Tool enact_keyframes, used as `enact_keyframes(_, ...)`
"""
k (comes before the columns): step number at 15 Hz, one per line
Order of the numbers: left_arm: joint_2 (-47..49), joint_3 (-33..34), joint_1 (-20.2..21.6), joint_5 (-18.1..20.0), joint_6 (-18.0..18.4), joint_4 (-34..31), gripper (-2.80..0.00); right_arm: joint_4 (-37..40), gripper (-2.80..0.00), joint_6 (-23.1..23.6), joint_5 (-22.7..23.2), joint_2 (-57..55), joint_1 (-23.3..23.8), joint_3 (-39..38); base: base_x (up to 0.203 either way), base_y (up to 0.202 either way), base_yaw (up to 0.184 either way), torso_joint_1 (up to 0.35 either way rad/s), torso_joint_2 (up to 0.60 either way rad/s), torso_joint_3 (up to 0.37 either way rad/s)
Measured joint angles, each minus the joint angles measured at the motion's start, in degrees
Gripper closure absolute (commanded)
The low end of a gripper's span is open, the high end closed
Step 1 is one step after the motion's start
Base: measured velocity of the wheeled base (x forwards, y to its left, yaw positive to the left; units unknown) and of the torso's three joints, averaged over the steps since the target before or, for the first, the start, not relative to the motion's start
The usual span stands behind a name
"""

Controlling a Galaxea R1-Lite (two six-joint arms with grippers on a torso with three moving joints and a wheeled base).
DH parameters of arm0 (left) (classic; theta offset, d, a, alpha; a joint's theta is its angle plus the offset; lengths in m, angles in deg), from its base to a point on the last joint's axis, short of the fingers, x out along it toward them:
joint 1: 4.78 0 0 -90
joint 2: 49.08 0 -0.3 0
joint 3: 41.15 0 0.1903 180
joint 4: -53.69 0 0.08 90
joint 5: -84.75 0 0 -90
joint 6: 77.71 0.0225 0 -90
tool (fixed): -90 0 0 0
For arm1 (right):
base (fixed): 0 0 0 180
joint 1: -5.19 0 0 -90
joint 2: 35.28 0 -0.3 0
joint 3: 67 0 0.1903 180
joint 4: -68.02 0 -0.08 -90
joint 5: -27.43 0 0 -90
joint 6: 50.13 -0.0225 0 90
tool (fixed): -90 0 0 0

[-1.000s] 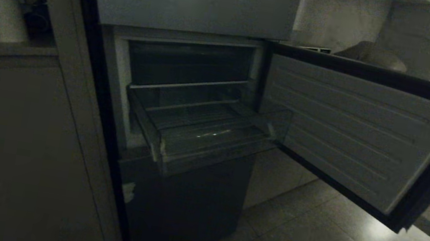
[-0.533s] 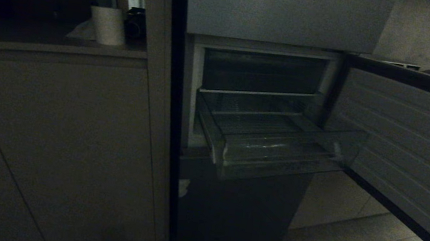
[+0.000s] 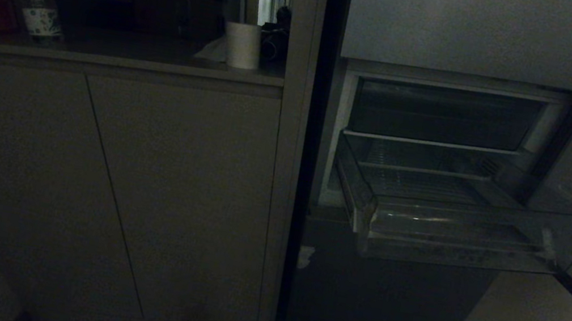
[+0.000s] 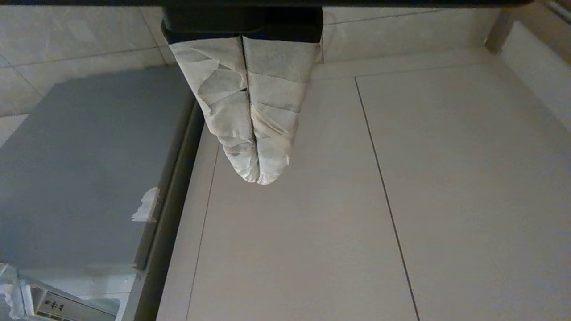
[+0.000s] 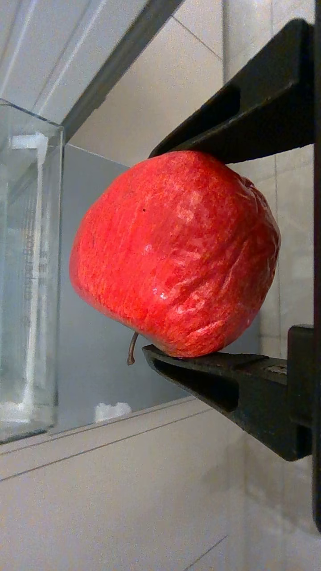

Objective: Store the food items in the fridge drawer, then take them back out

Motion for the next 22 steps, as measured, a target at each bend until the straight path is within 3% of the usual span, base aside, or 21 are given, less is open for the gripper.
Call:
enact_keyframes(2, 0.0, 0.0, 0.0, 0.02, 0.03, 0.0, 0.0, 0.78, 0.0, 0.64, 0.49, -0.5, 0.0, 1.95, 0.0, 0.0, 0.0, 0.0, 0.0, 0.0)
enact_keyframes(5, 0.0, 0.0, 0.02, 0.02, 0.0, 0.0, 0.0, 1.22, 0.0, -2.52, 1.41, -8.43, 0.0, 11.26, 0.0, 0.0, 0.0, 0.0, 0.0, 0.0)
enact_keyframes(14, 0.0, 0.0, -0.02, -0.01, -0.09, -0.01, 0.0, -8.41, 0.0, -8.34, 4.88, -71.2, -1.06, 52.5, 0.0, 0.0, 0.0, 0.0, 0.0, 0.0)
enact_keyframes(18, 0.0, 0.0, 0.0, -0.04, -0.1, -0.02, 0.0, -17.96, 0.0, -9.18, 4.17, -93.56, -3.15, 66.28, 0.0, 0.0, 0.0, 0.0, 0.0, 0.0)
enact_keyframes(22, 0.0, 0.0, 0.0, -0.02, -0.1, 0.0, 0.0, -21.74, 0.0, -9.35, 3.33, -110.68, -4.23, 79.28, 0.0, 0.0, 0.0, 0.0, 0.0, 0.0)
